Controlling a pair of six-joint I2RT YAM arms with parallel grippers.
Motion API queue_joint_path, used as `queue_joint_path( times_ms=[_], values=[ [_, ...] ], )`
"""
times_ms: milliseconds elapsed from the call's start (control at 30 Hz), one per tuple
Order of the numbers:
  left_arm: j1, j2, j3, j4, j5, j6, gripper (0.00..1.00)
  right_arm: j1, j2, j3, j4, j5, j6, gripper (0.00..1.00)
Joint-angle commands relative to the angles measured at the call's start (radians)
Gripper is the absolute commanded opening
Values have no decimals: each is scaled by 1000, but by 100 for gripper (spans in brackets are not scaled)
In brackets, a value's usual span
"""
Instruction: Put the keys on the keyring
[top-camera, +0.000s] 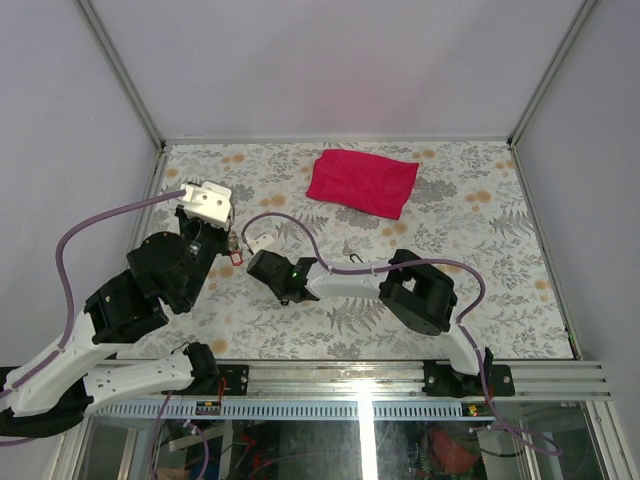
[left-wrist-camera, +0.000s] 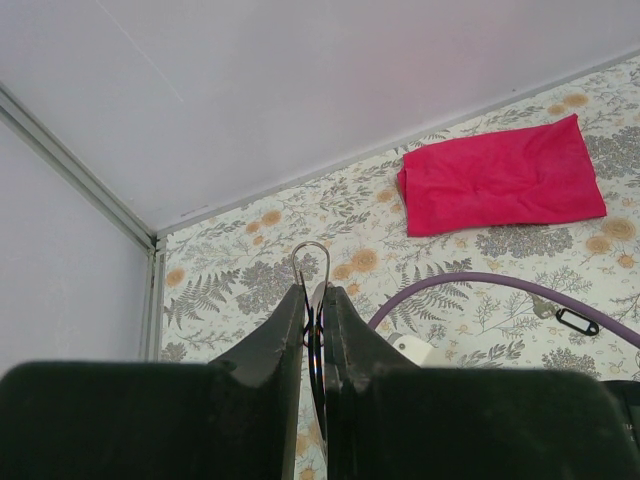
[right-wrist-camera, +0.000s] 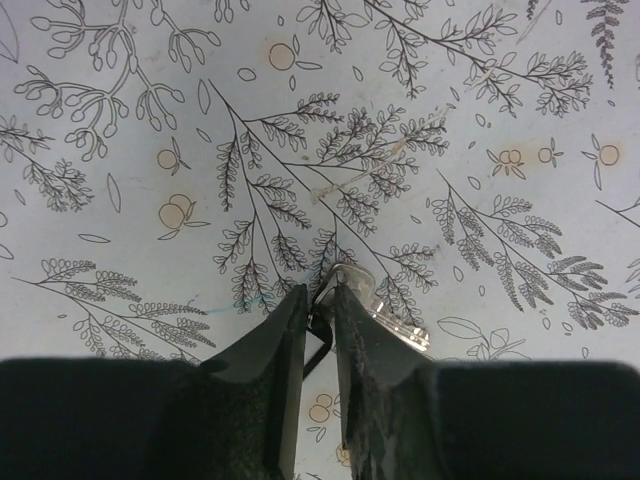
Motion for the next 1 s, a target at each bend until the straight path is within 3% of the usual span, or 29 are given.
queue_joint_path(
  times_ms=[0,200,600,833,967],
  values=[
    [5,-5,13,58,-13,21,0,10,19,35,-29,52,-13,19],
    [6,-2,15,57,-8,21,0,10,-51,-18,15,44,-13,0],
    [5,-19,2,45,24,8,0,-7,-365,-311,254,-109,-13,0],
    [5,-45,-25,45,154,27,0,-88,-670,-609,514,-373,-157,0],
    [6,-40,-30,45,281,43,0,-167,-877,-707,535,-505,-195,0]
  ],
)
